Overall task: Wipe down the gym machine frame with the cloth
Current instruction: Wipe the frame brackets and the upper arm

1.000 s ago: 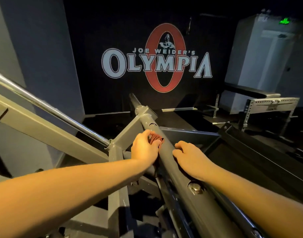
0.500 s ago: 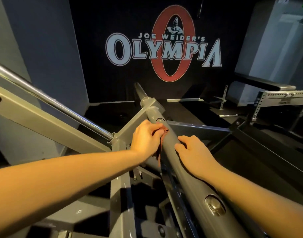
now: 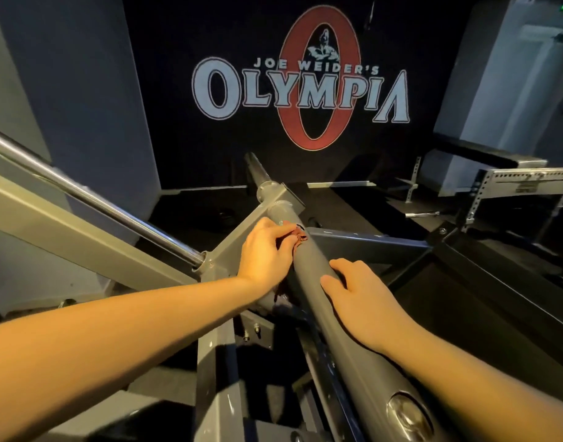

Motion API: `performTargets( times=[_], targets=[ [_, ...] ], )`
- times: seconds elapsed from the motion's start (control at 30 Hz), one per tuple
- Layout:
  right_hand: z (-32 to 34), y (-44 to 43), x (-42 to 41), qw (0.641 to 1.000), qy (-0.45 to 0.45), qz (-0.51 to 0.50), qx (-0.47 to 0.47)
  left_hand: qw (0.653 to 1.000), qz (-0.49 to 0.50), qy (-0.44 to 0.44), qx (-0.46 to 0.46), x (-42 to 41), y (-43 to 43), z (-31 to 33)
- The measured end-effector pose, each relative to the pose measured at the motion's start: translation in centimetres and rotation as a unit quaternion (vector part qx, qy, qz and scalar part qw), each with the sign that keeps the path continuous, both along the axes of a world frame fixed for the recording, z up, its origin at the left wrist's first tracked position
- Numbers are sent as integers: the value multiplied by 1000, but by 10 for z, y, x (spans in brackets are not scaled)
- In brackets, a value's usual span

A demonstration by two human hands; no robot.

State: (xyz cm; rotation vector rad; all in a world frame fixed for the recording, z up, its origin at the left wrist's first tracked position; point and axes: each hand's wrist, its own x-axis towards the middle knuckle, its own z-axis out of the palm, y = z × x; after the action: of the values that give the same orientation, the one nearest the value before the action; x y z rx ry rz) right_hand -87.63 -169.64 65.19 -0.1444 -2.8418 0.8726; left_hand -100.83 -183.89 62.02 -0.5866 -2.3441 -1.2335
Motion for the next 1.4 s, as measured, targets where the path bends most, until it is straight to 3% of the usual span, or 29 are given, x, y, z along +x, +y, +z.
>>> performTargets(
  times=[0.1, 0.2, 0.27, 0.37, 0.43, 0.53, 0.7, 0.9, 1.1, 1.4],
  targets=[
    [2, 1, 2, 1000, 1, 6, -18, 986, 86, -96, 108, -53, 14, 2],
    [4, -1, 4, 1000, 1, 7, -27, 958, 96, -187, 195, -86, 12, 10],
    [4, 0, 3, 1000, -1, 4, -23, 971, 87, -170, 141, -83, 9, 15],
    [3, 0, 2, 1000, -2, 3, -16, 998, 19, -50, 13, -49, -2, 16],
    [2, -1, 2, 1000, -3, 5, -11, 997, -45, 5, -63, -33, -9, 15],
    [1, 0, 2, 1000, 1, 6, -11, 992, -83, -1, -91, -53, -8, 29],
    [3, -1, 0, 1000, -13, 3, -17, 994, 28, -54, -89, -99, 9, 38],
    [4, -1, 2, 1000, -5, 3, -6, 971, -132, 37, -197, -61, -19, 42],
    [2, 0, 1, 1000, 3, 1, -13, 963, -120, 66, -232, -108, 10, 42],
    [-4, 7, -4, 1000, 7, 6, 0, 962, -115, -62, -239, -132, 39, 52]
  ],
)
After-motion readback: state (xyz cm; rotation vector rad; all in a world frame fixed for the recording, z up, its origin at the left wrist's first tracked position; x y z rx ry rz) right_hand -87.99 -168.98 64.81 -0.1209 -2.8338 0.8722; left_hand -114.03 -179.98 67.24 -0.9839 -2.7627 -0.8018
